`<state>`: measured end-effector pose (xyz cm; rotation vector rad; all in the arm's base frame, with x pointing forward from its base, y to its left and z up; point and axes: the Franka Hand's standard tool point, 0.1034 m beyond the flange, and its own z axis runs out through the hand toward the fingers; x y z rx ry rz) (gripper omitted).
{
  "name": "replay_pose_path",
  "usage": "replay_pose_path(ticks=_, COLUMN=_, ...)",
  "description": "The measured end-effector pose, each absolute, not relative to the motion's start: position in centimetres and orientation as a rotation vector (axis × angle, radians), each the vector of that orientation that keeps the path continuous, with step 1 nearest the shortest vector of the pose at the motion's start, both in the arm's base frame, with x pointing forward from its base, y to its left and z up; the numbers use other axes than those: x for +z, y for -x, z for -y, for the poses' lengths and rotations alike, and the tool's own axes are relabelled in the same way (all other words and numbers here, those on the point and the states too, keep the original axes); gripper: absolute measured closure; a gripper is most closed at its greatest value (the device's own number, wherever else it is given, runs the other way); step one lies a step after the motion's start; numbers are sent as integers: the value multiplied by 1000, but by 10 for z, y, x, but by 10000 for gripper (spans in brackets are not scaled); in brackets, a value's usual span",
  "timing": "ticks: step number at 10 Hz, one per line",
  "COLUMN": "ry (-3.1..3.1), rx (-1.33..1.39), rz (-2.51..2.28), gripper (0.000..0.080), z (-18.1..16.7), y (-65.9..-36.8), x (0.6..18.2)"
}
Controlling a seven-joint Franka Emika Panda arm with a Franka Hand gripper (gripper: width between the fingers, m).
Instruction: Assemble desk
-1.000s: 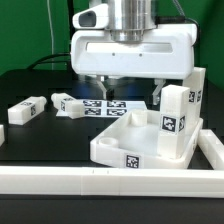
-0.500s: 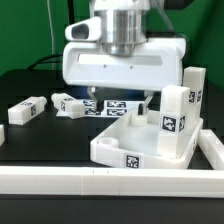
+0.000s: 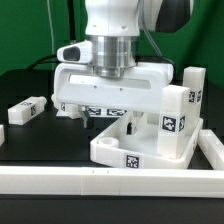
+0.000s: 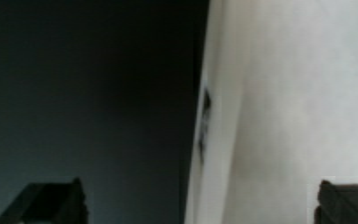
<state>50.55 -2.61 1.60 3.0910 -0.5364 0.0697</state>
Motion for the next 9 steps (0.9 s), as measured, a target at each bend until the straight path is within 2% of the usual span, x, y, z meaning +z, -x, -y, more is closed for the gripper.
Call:
replay_pose_path(ticks=4, ry=-3090, rx=66, rz=532, gripper=174, z=25, y=-506, x=13)
replay_pose_path(ticks=5, ry=-3090, rx=66, rz=532, gripper=342, z=25, y=-506, x=13)
replay_pose_path(ticks=6, ry=-3090, rx=66, rz=532, gripper=342, z=25, y=-506, x=13)
replay_pose_path(ticks=7, ry=-3090, rx=66, rz=532, gripper=562, z=25, y=-506, x=13)
replay_pose_path(ticks=8, ry=-3090, rx=66, rz=532, gripper=698, z=25, y=-506, x=13)
replay_pose_path(ticks=9, ry=-3092, rx=69, rz=533, gripper=738, z=25, y=-507, x=13)
